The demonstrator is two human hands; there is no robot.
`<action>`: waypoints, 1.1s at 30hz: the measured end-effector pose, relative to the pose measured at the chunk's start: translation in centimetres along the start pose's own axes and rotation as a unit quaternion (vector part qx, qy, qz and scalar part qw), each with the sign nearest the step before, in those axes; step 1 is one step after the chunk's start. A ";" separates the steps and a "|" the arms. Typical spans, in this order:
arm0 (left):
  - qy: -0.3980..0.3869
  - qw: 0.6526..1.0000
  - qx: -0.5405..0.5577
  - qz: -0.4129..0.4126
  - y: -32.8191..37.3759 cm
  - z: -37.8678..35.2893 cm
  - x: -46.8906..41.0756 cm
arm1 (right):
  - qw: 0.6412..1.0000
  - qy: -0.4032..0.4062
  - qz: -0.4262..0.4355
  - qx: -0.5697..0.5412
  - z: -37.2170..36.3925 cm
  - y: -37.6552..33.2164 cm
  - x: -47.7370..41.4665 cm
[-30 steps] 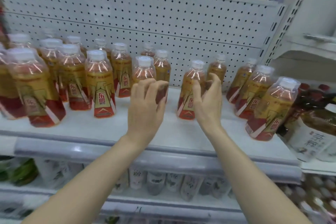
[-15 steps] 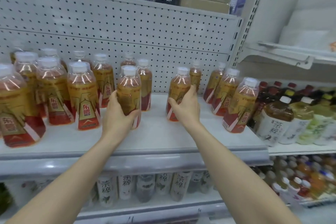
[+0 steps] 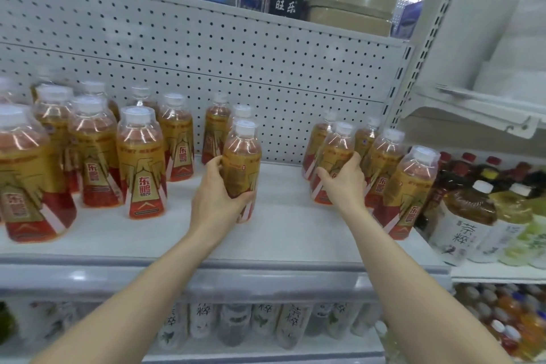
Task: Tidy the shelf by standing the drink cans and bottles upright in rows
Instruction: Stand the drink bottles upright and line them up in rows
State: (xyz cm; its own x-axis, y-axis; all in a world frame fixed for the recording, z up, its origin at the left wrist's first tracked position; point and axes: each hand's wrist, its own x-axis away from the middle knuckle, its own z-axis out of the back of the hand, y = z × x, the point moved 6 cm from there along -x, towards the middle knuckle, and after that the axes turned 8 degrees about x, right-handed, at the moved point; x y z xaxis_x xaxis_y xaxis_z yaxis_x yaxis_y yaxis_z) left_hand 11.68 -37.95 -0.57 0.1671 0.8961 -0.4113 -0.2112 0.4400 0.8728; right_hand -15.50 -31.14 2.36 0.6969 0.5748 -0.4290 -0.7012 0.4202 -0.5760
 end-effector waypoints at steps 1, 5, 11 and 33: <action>-0.001 1.000 -0.001 0.001 0.0 -0.1 0.0 | 0.999 0.036 0.012 0.021 0.5 -0.5 0.3; -0.015 1.000 -0.010 0.000 0.4 -1.4 0.0 | 0.977 0.133 0.158 -0.056 2.2 -6.2 4.3; -0.116 0.993 0.010 -0.020 1.1 -3.1 -0.2 | 0.975 -0.035 0.192 -0.103 -0.7 -10.8 8.1; -0.072 0.996 -0.015 0.041 -0.7 -1.8 -7.6 | 0.985 -0.099 0.079 -0.120 1.7 -6.4 5.6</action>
State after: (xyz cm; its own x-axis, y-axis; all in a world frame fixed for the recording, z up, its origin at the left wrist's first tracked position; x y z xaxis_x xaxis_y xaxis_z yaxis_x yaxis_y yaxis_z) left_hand 8.83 -44.97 1.43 0.2842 0.9121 -0.2953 -0.2576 0.3693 0.8929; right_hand -7.37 -29.37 4.80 0.5225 0.7547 -0.3968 -0.7260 0.1496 -0.6713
